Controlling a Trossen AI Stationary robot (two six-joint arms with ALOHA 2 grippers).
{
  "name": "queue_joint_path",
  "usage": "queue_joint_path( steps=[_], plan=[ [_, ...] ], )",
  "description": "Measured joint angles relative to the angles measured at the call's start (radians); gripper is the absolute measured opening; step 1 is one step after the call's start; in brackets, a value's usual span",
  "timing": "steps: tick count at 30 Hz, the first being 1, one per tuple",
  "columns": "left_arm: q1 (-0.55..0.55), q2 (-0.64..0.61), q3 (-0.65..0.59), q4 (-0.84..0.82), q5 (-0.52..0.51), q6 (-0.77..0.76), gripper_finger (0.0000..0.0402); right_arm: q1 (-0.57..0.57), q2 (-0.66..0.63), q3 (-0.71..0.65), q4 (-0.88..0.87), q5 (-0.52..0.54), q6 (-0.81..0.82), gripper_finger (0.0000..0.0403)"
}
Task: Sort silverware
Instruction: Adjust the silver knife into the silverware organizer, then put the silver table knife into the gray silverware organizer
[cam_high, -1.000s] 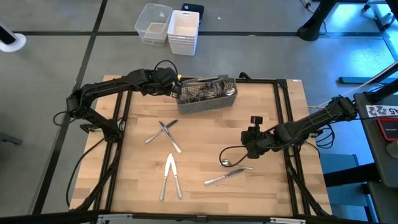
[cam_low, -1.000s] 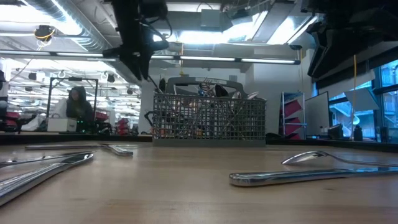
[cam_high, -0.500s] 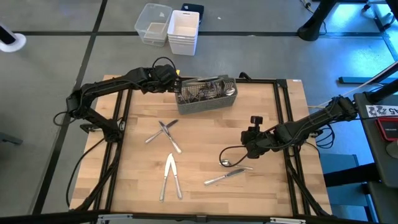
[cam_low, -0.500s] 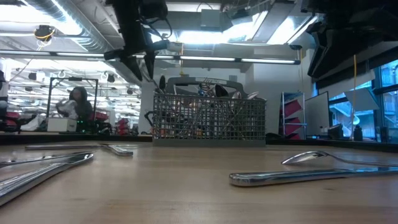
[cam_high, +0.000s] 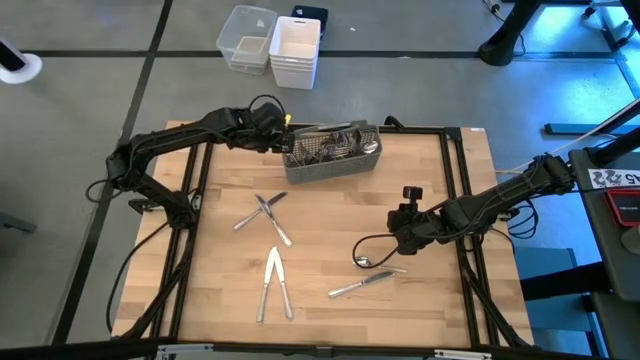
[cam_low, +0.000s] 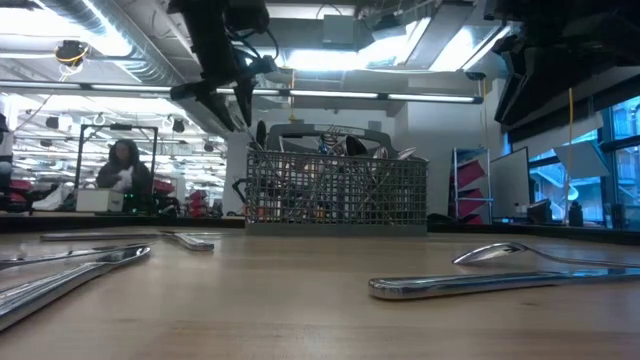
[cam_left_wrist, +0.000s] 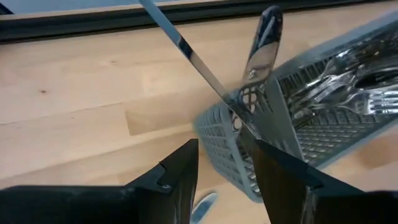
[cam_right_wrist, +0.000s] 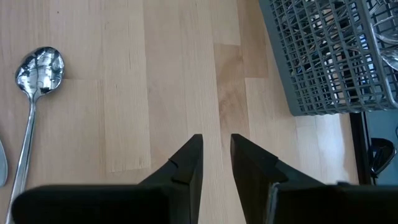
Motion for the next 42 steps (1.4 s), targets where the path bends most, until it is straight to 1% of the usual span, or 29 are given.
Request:
queue_joint_path(
  steps=[4, 10, 17, 20, 24, 29, 33, 35, 42],
  plan=[
    [0.014, 0.000, 0.000, 0.016, -0.021, -0.020, 0.0143, 0.000, 0.000, 0.000, 0.000, 0.000, 0.000, 0.0083],
    [0.054, 0.000, 0.000, 0.116, -0.044, -0.005, 0.0143, 0.000, 0.000, 0.000, 0.000, 0.000, 0.000, 0.0083],
    [0.108, 0.000, 0.000, 0.110, -0.059, 0.000, 0.0139, 0.000, 0.000, 0.000, 0.000, 0.000, 0.000, 0.0083],
    [0.118, 0.005, 0.000, 0.110, -0.080, 0.000, 0.0116, 0.000, 0.000, 0.000, 0.000, 0.000, 0.000, 0.0083],
    [0.119, 0.037, 0.000, 0.112, -0.091, 0.000, 0.0068, 0.000, 0.000, 0.000, 0.000, 0.000, 0.000, 0.0083],
    [0.108, 0.067, 0.003, 0.191, -0.089, 0.028, 0.0012, 0.000, 0.000, 0.000, -0.001, 0.000, 0.000, 0.0083],
    [0.090, 0.053, 0.001, 0.264, -0.091, 0.069, 0.0006, 0.000, 0.000, 0.000, -0.001, 0.000, 0.000, 0.0083],
    [0.083, 0.032, -0.002, 0.269, -0.092, 0.105, 0.0000, 0.000, 0.000, 0.000, 0.000, 0.000, -0.001, 0.0083],
    [0.046, -0.050, 0.003, 0.265, -0.098, 0.185, 0.0001, 0.000, 0.000, -0.001, 0.000, 0.000, -0.025, 0.0083]
  ],
)
